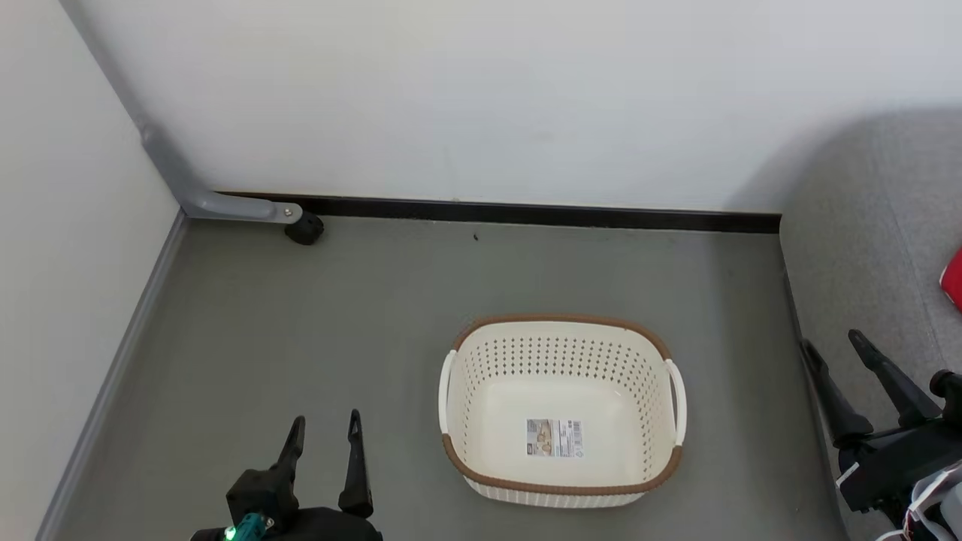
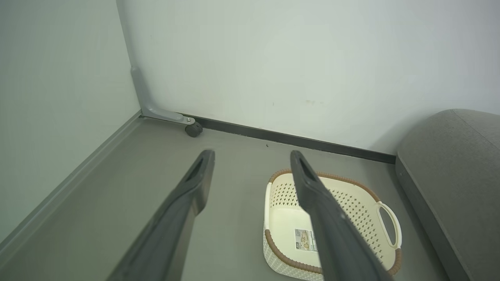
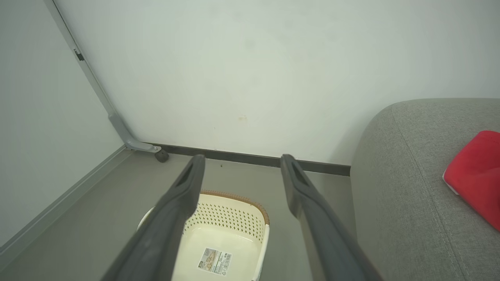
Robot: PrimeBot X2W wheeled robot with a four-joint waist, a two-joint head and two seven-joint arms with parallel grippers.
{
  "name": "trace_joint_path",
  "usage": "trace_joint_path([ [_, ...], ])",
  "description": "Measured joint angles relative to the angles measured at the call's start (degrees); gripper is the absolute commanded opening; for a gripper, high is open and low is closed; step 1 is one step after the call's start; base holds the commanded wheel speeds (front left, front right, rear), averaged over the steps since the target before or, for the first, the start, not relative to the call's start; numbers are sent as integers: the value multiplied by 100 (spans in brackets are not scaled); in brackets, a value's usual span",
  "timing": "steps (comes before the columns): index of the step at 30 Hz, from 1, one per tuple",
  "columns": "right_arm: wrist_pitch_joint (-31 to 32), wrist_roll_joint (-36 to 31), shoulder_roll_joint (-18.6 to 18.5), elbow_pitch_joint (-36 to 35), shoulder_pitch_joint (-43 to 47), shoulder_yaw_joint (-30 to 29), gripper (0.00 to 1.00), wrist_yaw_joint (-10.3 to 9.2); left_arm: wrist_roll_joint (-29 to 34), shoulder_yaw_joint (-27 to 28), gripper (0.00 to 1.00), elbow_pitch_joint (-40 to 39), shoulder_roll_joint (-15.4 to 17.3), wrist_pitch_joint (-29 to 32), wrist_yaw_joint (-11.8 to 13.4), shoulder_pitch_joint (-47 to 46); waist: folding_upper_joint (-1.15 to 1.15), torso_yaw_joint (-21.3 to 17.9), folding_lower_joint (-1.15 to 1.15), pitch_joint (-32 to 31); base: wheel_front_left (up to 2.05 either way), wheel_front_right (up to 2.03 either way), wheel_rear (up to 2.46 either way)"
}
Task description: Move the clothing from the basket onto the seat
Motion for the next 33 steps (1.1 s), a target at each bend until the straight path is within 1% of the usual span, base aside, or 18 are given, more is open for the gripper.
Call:
trace_joint_path([
  [7,0,-138,177,-38,101,-124,100,-29,186,147,100,-68,-2,0,0,24,0,39,1,-123,0,0,0],
  [10,0,-155,281,-57,152,-170,100,-45,237,236,100,-94,-3,0,0,112,0,17,1,-162,0,0,0],
  [14,0,-268,310,-71,263,-268,100,-45,268,275,100,-132,-3,0,0,121,0,-7,1,-180,0,0,0],
  [20,0,-419,464,-77,273,-326,100,-44,309,335,100,-212,-2,0,0,172,0,-74,1,-215,0,0,0],
  [32,0,-563,552,-97,330,-558,100,-44,494,330,100,-281,-4,0,0,194,0,-189,1,-232,0,0,0],
  [33,-1,-588,567,-80,337,-561,0,-44,506,327,0,-266,-5,1,-1,197,0,-195,1,-232,0,0,0],
])
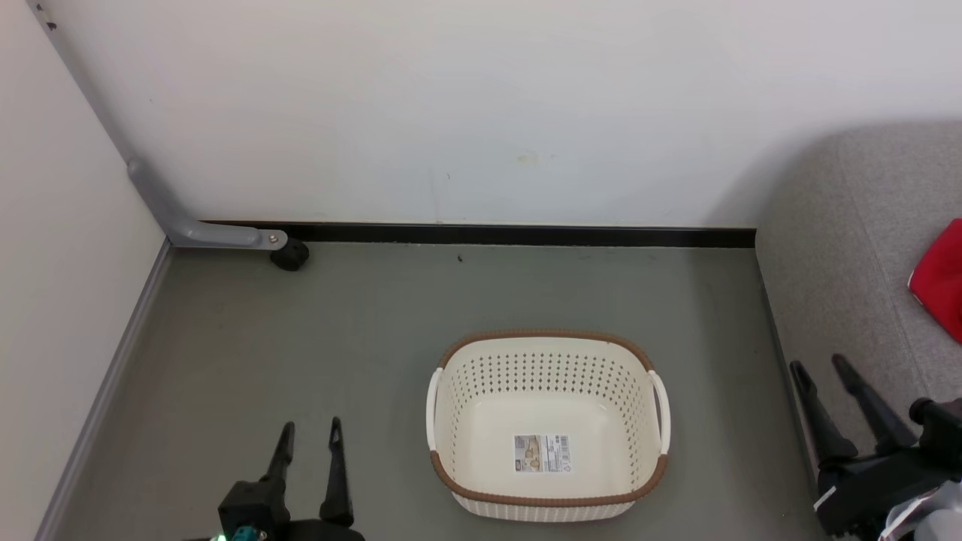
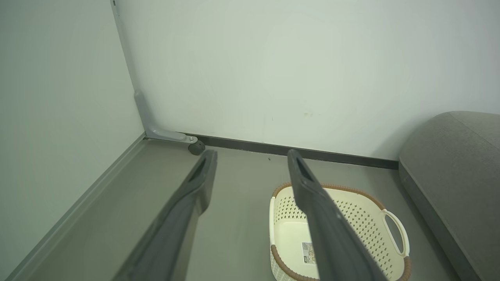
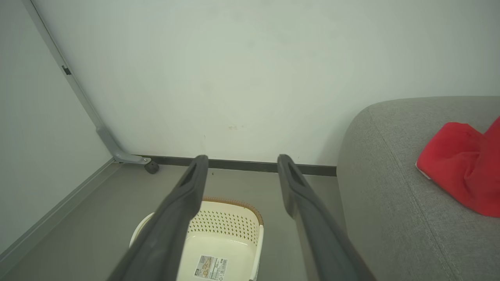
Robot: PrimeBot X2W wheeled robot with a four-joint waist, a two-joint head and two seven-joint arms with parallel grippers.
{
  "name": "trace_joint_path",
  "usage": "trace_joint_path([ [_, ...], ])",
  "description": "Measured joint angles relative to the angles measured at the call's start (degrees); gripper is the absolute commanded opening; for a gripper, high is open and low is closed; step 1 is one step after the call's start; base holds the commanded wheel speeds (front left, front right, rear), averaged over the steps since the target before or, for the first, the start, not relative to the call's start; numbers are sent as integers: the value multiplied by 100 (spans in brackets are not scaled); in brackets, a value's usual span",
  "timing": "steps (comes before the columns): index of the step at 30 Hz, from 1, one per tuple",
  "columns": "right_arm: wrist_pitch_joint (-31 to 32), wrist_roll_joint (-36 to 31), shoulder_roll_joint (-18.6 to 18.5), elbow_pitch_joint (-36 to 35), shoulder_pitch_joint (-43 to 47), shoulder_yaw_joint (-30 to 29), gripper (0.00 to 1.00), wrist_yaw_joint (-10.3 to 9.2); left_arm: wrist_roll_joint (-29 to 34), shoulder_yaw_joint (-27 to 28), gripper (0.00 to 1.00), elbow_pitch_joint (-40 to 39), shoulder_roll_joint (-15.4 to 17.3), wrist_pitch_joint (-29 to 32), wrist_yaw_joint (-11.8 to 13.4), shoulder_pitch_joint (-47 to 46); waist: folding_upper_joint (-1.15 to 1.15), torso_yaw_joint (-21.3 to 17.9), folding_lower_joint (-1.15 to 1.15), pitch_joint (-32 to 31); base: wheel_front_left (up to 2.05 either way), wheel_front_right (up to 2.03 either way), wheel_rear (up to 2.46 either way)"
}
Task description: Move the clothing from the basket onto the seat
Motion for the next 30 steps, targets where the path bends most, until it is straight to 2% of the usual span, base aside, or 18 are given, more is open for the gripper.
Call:
trace_joint_path([
  [6,10,3,328,291,302,127,0,0,-15,-10,0,326,-7,9,-5,212,0,-3,0,0,0,0,0],
  [10,75,175,390,294,325,44,0,0,-146,32,0,331,-7,62,-63,243,0,-15,0,-2,0,0,0],
  [30,563,1362,704,160,325,-535,0,1,-1712,360,0,244,-11,500,-318,224,0,-68,0,-13,0,0,0],
])
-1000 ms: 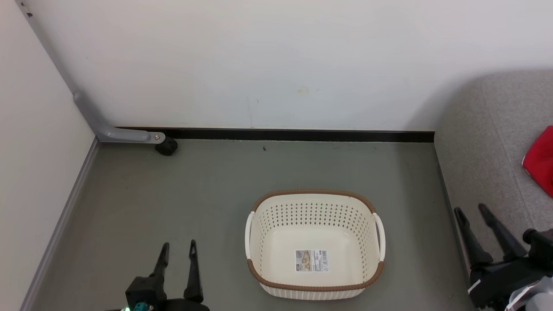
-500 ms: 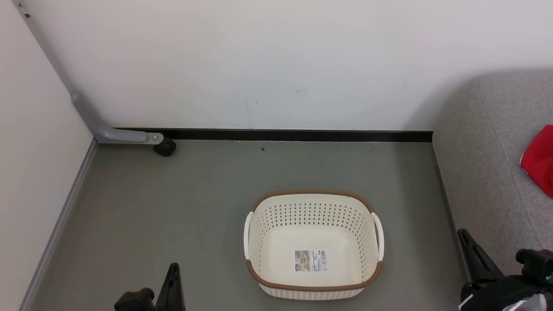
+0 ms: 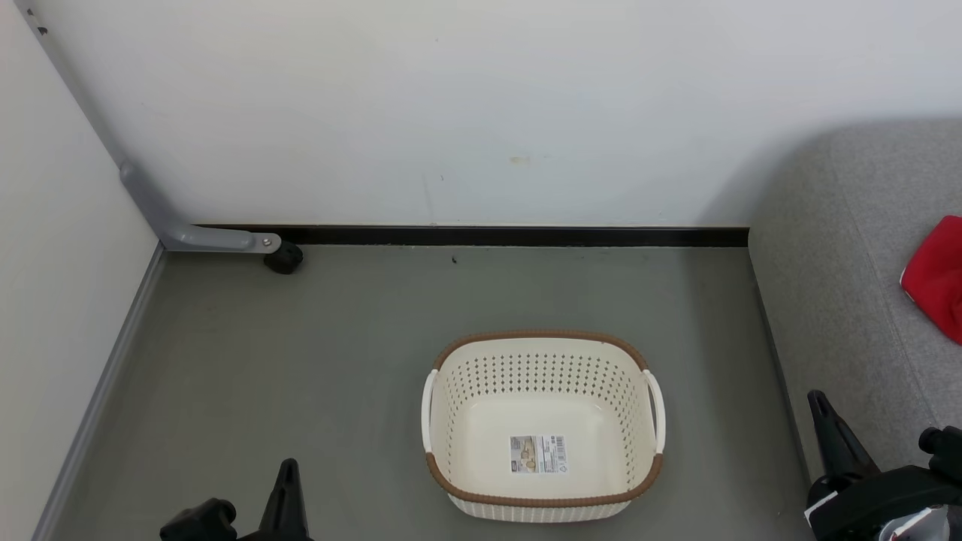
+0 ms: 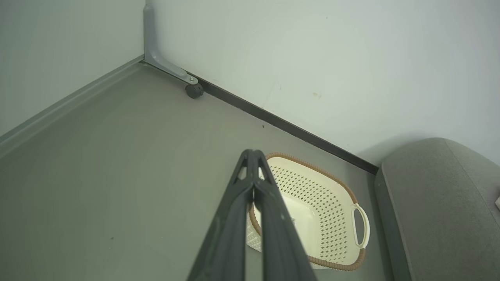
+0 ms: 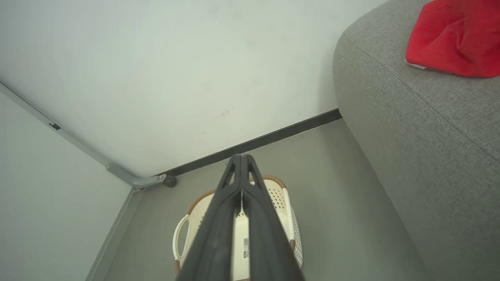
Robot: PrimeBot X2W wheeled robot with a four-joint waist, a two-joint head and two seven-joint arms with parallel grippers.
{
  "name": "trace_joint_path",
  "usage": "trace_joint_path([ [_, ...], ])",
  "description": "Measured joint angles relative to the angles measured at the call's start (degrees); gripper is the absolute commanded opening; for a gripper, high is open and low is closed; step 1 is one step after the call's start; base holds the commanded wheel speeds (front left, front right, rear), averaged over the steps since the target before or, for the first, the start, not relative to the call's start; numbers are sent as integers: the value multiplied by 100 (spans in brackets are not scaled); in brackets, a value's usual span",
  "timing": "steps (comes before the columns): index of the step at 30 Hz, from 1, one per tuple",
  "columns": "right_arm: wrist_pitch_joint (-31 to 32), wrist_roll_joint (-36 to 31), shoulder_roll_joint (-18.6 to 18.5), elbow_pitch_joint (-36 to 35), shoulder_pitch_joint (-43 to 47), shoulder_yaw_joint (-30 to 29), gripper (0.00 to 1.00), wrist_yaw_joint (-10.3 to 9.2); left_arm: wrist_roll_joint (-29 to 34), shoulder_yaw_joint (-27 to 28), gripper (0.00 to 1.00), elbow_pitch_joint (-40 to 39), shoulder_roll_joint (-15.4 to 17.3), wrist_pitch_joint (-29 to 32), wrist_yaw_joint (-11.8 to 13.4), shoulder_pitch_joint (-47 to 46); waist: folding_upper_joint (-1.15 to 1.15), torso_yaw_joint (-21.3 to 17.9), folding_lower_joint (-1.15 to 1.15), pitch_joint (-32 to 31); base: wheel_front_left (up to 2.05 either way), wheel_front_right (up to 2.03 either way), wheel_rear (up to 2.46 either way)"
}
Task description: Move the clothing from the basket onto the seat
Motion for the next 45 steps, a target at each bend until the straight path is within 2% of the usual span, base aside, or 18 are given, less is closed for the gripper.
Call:
trace_joint_path([
  [45,910,2722,735,-386,-2,-1188,0,8,-3287,770,0,-332,-8,922,-639,-147,0,-117,0,-16,0,0,0],
])
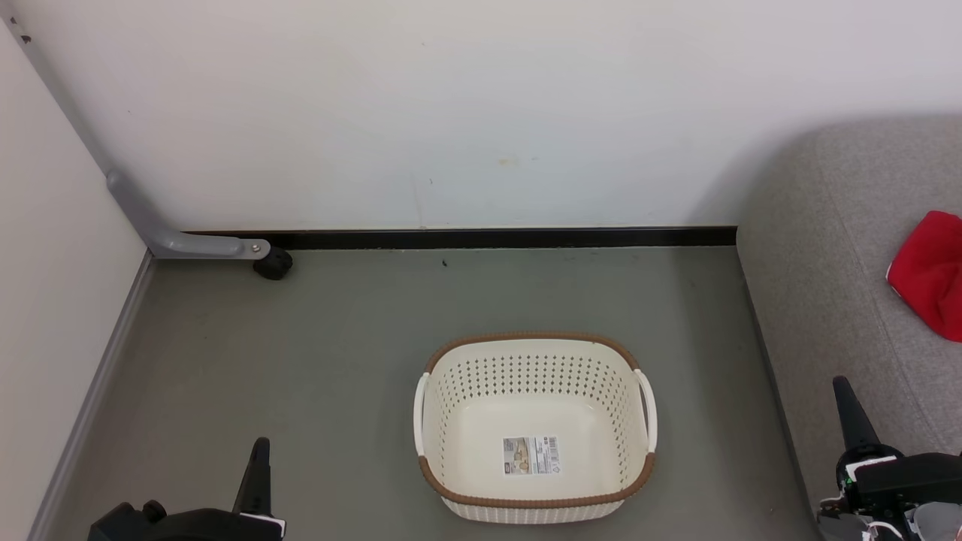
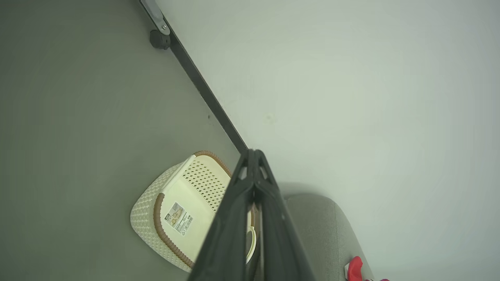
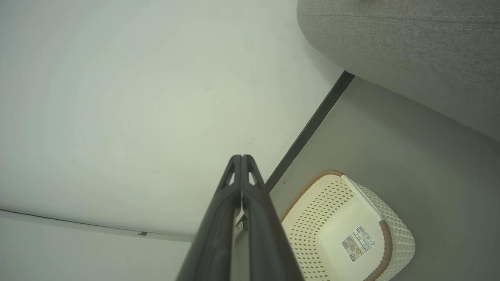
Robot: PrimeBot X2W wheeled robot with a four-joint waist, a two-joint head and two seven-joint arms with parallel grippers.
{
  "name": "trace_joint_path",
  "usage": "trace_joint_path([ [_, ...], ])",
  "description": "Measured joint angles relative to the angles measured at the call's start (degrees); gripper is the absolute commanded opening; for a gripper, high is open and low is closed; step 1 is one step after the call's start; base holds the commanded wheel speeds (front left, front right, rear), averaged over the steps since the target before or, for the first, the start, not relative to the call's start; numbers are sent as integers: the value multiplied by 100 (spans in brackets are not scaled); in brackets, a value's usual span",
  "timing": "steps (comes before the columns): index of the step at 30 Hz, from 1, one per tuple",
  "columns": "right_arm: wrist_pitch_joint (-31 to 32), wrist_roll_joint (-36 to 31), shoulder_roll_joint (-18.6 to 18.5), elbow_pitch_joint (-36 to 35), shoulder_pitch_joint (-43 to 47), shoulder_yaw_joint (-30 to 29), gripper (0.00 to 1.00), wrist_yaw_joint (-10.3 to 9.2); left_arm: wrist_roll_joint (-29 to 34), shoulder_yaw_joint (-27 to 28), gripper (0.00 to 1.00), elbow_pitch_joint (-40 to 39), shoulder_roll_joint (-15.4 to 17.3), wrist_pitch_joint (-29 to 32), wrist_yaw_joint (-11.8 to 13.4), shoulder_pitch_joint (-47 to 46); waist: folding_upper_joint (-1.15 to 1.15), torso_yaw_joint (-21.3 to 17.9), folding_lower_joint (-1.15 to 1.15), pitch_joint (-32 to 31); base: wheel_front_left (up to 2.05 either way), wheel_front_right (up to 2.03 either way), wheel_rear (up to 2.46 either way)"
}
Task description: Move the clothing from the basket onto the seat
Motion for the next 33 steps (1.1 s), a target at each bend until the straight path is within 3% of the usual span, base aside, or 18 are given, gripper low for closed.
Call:
trace_joint_path([
  [33,648,1963,532,-291,1,-837,0,18,-2285,545,0,-236,-10,637,-461,-186,0,-84,0,-12,0,0,0],
])
